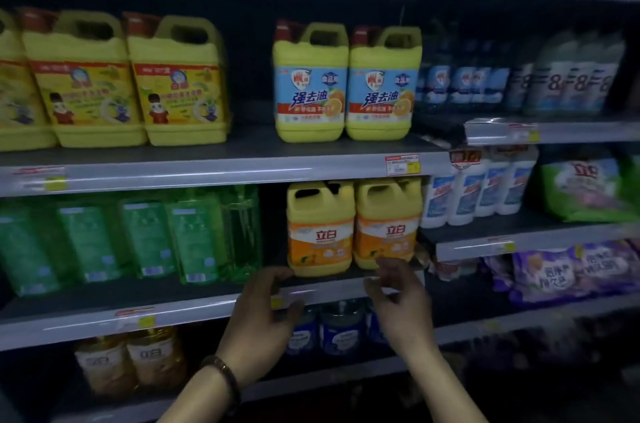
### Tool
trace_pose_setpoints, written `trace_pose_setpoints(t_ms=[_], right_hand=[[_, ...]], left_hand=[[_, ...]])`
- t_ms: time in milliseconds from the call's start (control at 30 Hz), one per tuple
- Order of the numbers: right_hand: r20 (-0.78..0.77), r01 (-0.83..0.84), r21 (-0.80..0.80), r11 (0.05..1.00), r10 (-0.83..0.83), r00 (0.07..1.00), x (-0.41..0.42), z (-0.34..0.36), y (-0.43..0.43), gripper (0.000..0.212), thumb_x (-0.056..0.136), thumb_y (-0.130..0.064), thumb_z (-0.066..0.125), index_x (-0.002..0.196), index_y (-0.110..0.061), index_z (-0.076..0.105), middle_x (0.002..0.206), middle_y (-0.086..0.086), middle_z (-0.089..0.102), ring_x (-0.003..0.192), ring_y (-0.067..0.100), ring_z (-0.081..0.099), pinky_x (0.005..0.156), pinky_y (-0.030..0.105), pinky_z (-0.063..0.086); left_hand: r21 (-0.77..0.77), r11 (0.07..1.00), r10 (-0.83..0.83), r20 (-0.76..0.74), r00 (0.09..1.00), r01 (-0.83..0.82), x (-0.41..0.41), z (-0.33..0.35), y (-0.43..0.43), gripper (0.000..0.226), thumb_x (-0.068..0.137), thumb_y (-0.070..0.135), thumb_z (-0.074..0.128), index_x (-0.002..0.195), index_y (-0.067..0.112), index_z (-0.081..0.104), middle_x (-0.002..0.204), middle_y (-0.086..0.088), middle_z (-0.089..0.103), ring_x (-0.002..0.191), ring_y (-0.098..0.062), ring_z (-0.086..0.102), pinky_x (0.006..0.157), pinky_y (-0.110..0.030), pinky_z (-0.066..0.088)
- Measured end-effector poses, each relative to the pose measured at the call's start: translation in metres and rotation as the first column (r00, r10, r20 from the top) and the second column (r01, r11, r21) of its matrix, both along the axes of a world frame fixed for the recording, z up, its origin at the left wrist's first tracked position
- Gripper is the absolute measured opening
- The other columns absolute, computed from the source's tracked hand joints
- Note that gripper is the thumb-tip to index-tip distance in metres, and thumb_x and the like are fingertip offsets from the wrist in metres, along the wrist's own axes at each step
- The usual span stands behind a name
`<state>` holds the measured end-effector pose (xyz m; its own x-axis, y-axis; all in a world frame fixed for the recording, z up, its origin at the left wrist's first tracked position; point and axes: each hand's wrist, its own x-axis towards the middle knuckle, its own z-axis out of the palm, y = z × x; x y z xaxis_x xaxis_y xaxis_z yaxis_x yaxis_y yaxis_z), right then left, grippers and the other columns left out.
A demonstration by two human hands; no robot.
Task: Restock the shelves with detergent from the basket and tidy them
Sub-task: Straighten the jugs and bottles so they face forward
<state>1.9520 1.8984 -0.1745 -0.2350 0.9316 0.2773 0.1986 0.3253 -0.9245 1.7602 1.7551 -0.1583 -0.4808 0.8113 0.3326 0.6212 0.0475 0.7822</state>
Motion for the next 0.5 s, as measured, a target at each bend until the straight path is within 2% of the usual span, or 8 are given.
trace_pose_setpoints(t_ms=[67,133,200,267,333,400,500], right_hand=[[-0.017,0.001,-0.028,1.0,-0.001,1.0,-0.005,-0.018,0.023,0.03,0.097,-0.022,0.077,0.122,-0.031,0.062,0.112,-0.008,0.067,0.109,0.007,0.065,0.076,0.017,0.052],[-0.059,0.005,-0.044,0.999,-0.008,0.998,-0.01,-0.034,0.045,0.035,0.097,-0.024,0.078,0.125,-0.033,0.06,0.117,-0.01,0.064,0.112,0.008,0.064,0.084,0.034,0.057],[-0.08,0.009,-0.019,1.0,-0.01,0.997,-0.019,-0.043,0.065,0.039,0.096,-0.027,0.078,0.129,-0.036,0.059,0.121,-0.013,0.064,0.112,0.01,0.064,0.087,0.041,0.058],[-0.079,-0.025,0.008,1.0,0.025,0.997,-0.029,-0.053,0.079,0.042,0.097,-0.029,0.077,0.131,-0.04,0.056,0.125,-0.013,0.063,0.112,0.011,0.065,0.088,0.039,0.056],[-0.054,-0.093,0.04,0.995,0.095,0.994,-0.04,-0.065,0.083,0.046,0.099,-0.031,0.075,0.134,-0.046,0.05,0.13,-0.016,0.06,0.114,0.005,0.062,0.093,0.031,0.052],[-0.054,-0.123,0.053,0.991,0.126,0.991,-0.049,-0.078,0.081,0.056,0.099,-0.034,0.073,0.143,-0.049,0.043,0.137,-0.023,0.053,0.122,-0.001,0.057,0.098,0.026,0.049],[-0.045,-0.106,0.097,0.99,0.111,0.993,-0.06,-0.093,0.077,0.065,0.099,-0.036,0.071,0.146,-0.06,0.033,0.14,-0.035,0.041,0.124,-0.006,0.05,0.098,0.03,0.053]], left_hand=[[-0.01,1.0,-0.019,-0.036,0.999,0.019,0.005,-0.007,0.02,0.042,0.096,0.031,0.073,0.131,0.04,0.05,0.134,0.016,0.052,0.12,0.003,0.054,0.076,0.001,0.045],[-0.002,0.998,-0.059,-0.034,0.998,0.059,0.008,-0.01,0.042,0.046,0.095,0.03,0.075,0.132,0.042,0.049,0.133,0.017,0.051,0.116,0.009,0.055,0.074,-0.003,0.049],[0.057,0.996,-0.067,0.023,0.997,0.066,0.006,-0.011,0.066,0.051,0.093,0.023,0.079,0.132,0.041,0.051,0.135,0.012,0.055,0.115,0.003,0.062,0.079,-0.013,0.055],[0.151,0.988,-0.022,0.121,0.992,0.003,-0.005,-0.015,0.091,0.057,0.09,0.013,0.081,0.135,0.031,0.051,0.134,0.006,0.062,0.118,-0.003,0.066,0.095,-0.027,0.058],[0.193,0.98,-0.003,0.227,0.974,-0.042,-0.017,-0.016,0.111,0.063,0.088,0.006,0.081,0.136,0.023,0.044,0.131,0.009,0.063,0.113,0.007,0.066,0.097,-0.029,0.059],[0.175,0.983,-0.005,0.322,0.947,-0.054,-0.024,-0.017,0.129,0.073,0.084,0.016,0.082,0.141,0.023,0.036,0.13,0.014,0.062,0.106,0.013,0.066,0.091,-0.025,0.058],[0.182,0.981,-0.016,0.398,0.917,-0.062,-0.031,-0.025,0.148,0.077,0.079,0.038,0.079,0.144,0.025,0.041,0.13,0.012,0.067,0.106,0.007,0.069,0.085,-0.02,0.061]])
